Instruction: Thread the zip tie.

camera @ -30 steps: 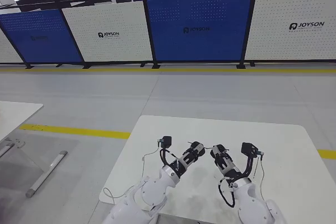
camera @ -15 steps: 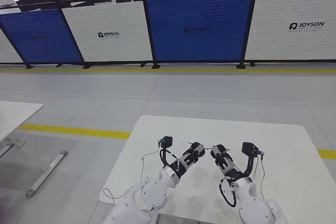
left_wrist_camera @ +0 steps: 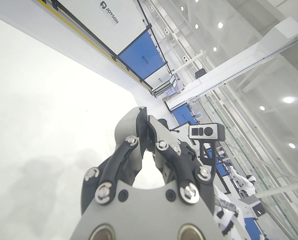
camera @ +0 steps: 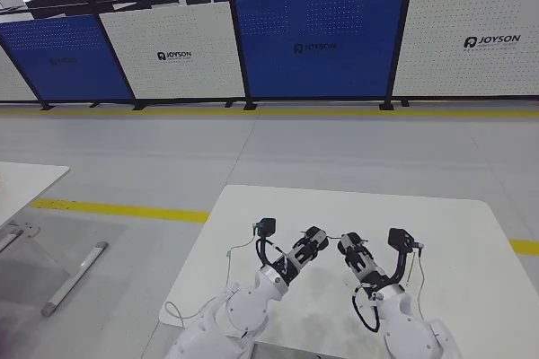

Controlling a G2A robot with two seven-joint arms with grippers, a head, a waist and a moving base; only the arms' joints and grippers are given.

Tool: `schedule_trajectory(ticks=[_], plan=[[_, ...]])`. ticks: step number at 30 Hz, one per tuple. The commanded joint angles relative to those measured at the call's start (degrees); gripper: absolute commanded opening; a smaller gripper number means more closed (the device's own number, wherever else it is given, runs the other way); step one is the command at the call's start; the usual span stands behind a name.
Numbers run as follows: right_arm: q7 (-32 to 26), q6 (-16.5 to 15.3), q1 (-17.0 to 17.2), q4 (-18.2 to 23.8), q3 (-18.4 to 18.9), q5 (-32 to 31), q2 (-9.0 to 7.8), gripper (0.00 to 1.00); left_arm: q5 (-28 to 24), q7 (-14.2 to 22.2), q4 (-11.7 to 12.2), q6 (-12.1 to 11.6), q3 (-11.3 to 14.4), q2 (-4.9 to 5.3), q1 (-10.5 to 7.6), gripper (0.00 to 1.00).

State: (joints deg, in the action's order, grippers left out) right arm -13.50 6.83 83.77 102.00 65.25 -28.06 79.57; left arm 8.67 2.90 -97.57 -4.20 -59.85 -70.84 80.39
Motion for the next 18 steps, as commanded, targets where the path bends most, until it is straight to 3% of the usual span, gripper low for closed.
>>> schedule_trajectory(ticks=[1, 4, 10, 13, 18], plan=[[0.1, 0.0, 0.0, 0.0, 0.0, -0.1, -0.02, 0.0, 0.3, 0.0, 0.0, 0.1, 0.1, -0.03, -0.03, 0.31], [0.3, 0.1, 0.1, 0.1, 0.0, -0.5, -0.06, 0.0, 1.1, 0.0, 0.0, 0.3, 0.1, -0.04, -0.12, 0.33], [0.6, 0.1, 0.2, 0.2, -0.1, -1.2, -0.13, 0.0, 3.3, 0.6, 0.0, 0.6, 0.6, -0.06, -0.27, 0.18], [0.6, 0.0, 0.2, 0.4, 0.0, -1.3, -0.16, 0.0, 3.4, 0.7, 0.2, 0.7, 0.7, -0.11, -0.33, 0.21], [0.8, -0.3, 0.5, 0.7, 0.0, -1.5, -0.23, 0.0, 3.3, 0.7, 0.7, 0.9, 0.8, -0.24, -0.61, 0.15]])
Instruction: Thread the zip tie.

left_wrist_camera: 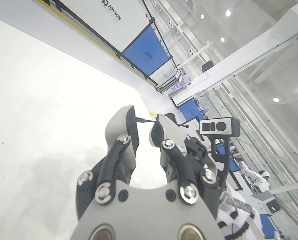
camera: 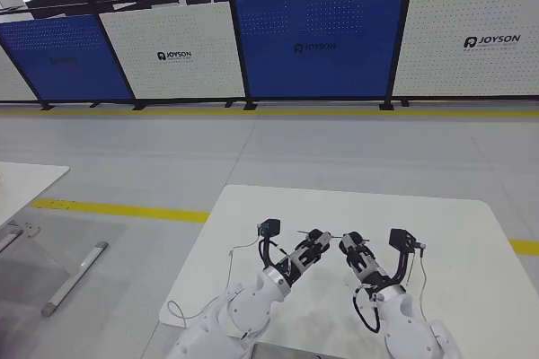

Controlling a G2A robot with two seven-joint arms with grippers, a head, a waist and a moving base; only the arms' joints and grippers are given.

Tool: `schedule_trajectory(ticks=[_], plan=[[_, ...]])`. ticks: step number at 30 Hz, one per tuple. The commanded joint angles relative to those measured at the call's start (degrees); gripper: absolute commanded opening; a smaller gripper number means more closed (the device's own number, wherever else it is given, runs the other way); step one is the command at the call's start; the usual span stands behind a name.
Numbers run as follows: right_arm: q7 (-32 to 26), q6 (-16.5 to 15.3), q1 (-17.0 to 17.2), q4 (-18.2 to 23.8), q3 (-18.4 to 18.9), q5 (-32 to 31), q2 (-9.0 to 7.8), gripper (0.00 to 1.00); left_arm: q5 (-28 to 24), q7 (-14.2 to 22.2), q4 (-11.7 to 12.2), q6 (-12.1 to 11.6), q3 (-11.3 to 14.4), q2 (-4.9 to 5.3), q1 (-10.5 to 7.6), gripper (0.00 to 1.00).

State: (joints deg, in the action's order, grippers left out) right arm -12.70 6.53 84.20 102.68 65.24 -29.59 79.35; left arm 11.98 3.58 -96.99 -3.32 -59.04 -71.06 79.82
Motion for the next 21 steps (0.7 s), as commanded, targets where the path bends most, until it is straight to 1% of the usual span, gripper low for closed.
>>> schedule_trajectory(ticks=[1, 4, 6, 8, 10, 17, 21], plan=[[0.0, 0.0, 0.1, 0.1, 0.0, 0.0, -0.02, 0.0, 0.0, 0.0, 0.2, 0.1, 0.0, -0.04, -0.09, 0.14], [0.1, -0.1, 0.1, 0.1, -0.1, -0.1, -0.03, 0.0, -0.2, 0.1, 0.5, 0.2, 0.0, -0.12, -0.3, 0.15], [0.1, -0.2, 0.1, 0.1, -0.2, -0.1, -0.04, 0.0, -0.4, 0.0, 0.7, 0.3, 0.1, -0.17, -0.42, 0.13], [0.1, -0.2, 0.0, 0.0, -0.2, -0.1, -0.05, 0.0, -0.5, 0.0, 0.8, 0.3, 0.1, -0.23, -0.52, 0.08], [0.3, -0.3, 0.1, 0.0, -0.2, 0.0, -0.05, 0.0, -0.5, 0.0, 1.0, 0.3, 0.2, -0.28, -0.63, 0.0], [0.5, -0.3, 0.1, 0.1, -0.2, -0.1, -0.09, 0.0, -0.8, 0.4, 1.2, -0.1, 0.3, -0.39, -0.81, 0.0], [0.1, -0.3, 0.0, 0.1, -0.2, -0.2, -0.13, 0.0, -0.7, 0.9, 0.9, -0.9, 0.4, -0.41, -0.79, 0.0]])
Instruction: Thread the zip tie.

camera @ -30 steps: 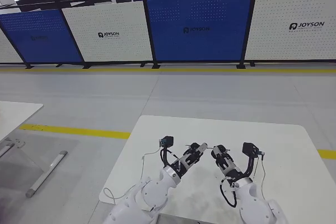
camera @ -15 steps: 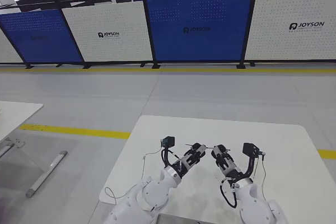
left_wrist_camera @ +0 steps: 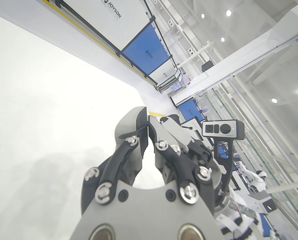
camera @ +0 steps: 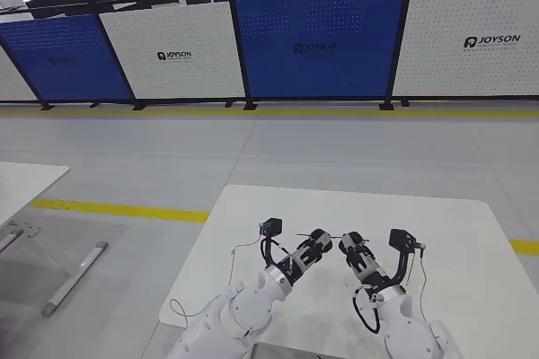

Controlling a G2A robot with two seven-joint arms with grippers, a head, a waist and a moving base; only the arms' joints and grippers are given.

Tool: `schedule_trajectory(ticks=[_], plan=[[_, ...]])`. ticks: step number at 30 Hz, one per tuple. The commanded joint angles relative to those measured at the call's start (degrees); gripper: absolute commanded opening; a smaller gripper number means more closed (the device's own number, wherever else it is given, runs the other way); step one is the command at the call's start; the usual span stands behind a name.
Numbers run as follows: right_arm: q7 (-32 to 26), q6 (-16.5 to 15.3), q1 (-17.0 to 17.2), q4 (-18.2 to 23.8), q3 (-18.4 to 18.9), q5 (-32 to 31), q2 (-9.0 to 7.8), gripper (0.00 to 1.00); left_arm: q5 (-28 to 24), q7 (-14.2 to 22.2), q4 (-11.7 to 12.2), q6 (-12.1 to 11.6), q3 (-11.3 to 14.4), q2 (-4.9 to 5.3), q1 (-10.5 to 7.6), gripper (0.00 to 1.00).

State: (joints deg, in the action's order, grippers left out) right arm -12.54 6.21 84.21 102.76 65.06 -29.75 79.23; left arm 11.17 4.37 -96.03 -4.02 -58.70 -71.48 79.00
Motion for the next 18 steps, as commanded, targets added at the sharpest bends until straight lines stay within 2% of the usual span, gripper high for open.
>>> schedule_trajectory(ticks=[1, 7, 13, 14, 15, 16, 18], plan=[[-0.2, 0.0, -0.1, 0.0, 0.0, 0.0, -0.02, 0.0, 0.2, 0.3, -0.2, -0.4, 0.0, 0.02, 0.06, 0.0], [-0.9, 0.1, -0.1, 0.0, 0.1, 0.2, -0.11, 0.0, 0.7, 0.8, -0.1, -1.4, 0.0, 0.05, 0.21, 0.0], [-1.5, 0.5, 0.1, 0.2, 0.4, 0.5, -0.2, 0.0, 1.1, 0.6, -0.1, -1.1, 0.0, 0.01, 0.34, 0.0], [-2.0, 0.6, 0.1, 0.2, 0.4, 0.7, -0.21, 0.32, 1.1, 0.5, -0.1, -0.8, 0.0, -0.02, 0.33, 0.0], [-2.4, 0.6, 0.1, 0.3, 0.4, 0.7, -0.24, 0.48, 1.0, 0.4, -0.1, -0.8, 0.1, -0.04, 0.33, 0.0], [-2.6, 0.6, 0.1, 0.4, 0.4, 0.6, -0.27, 0.56, 1.0, 0.3, -0.1, -0.7, 0.1, -0.06, 0.33, 0.0], [-2.9, 0.5, 0.2, 0.5, 0.4, 0.7, -0.32, 0.82, 1.0, 0.1, -0.1, -0.4, 0.1, -0.1, 0.37, 0.0]])
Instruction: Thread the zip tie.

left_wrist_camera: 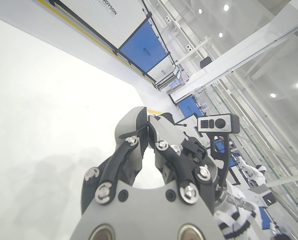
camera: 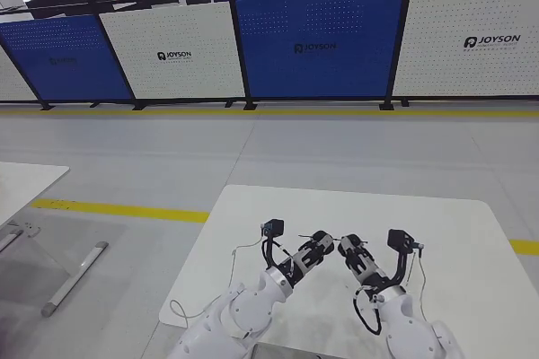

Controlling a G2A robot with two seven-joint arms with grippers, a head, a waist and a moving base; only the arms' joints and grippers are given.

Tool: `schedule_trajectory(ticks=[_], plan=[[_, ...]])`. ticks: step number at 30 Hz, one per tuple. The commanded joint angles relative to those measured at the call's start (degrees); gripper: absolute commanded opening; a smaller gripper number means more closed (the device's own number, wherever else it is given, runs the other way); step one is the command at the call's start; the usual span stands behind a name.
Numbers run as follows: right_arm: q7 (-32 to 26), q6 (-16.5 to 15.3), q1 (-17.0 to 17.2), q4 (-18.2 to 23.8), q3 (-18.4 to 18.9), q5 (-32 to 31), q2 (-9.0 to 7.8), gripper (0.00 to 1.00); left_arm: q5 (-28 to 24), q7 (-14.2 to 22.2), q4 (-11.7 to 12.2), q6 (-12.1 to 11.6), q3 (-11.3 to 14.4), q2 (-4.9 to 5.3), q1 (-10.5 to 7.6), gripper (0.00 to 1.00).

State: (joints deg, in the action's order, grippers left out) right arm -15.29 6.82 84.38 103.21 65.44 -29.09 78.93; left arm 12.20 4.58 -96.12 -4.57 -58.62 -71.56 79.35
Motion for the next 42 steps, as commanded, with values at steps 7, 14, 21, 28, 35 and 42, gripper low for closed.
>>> schedule_trajectory(ticks=[7, 14, 21, 28, 35, 42], plan=[[0.8, -0.8, 0.6, 0.5, 0.3, -0.4, -0.16, 0.5, -0.3, -0.9, 0.1, 1.0, 0.0, -0.18, 0.11, 0.0], [2.2, -1.0, 1.4, 0.7, 1.5, 0.2, -0.33, 0.28, -0.3, -1.1, 0.1, 1.3, 0.3, -0.34, -0.08, 0.0], [2.5, -1.2, 1.7, 1.0, 2.1, 0.0, -0.46, 0.0, 0.1, -0.9, -0.2, 1.4, 0.7, -0.49, -0.45, 0.0], [2.2, -1.8, 1.6, 1.1, 2.1, -0.2, -0.58, 0.0, 0.2, -0.9, -0.1, 1.5, 0.8, -0.61, -0.65, 0.0], [1.8, -2.4, 1.4, 1.2, 2.2, -0.2, -0.69, 0.0, 0.0, -0.2, -0.2, 1.2, 1.0, -0.7, -0.78, 0.0], [0.7, -2.4, 0.9, 1.0, 2.0, -0.2, -0.78, 0.0, -0.3, 0.8, -0.5, 0.9, 0.9, -0.7, -0.85, 0.0]])
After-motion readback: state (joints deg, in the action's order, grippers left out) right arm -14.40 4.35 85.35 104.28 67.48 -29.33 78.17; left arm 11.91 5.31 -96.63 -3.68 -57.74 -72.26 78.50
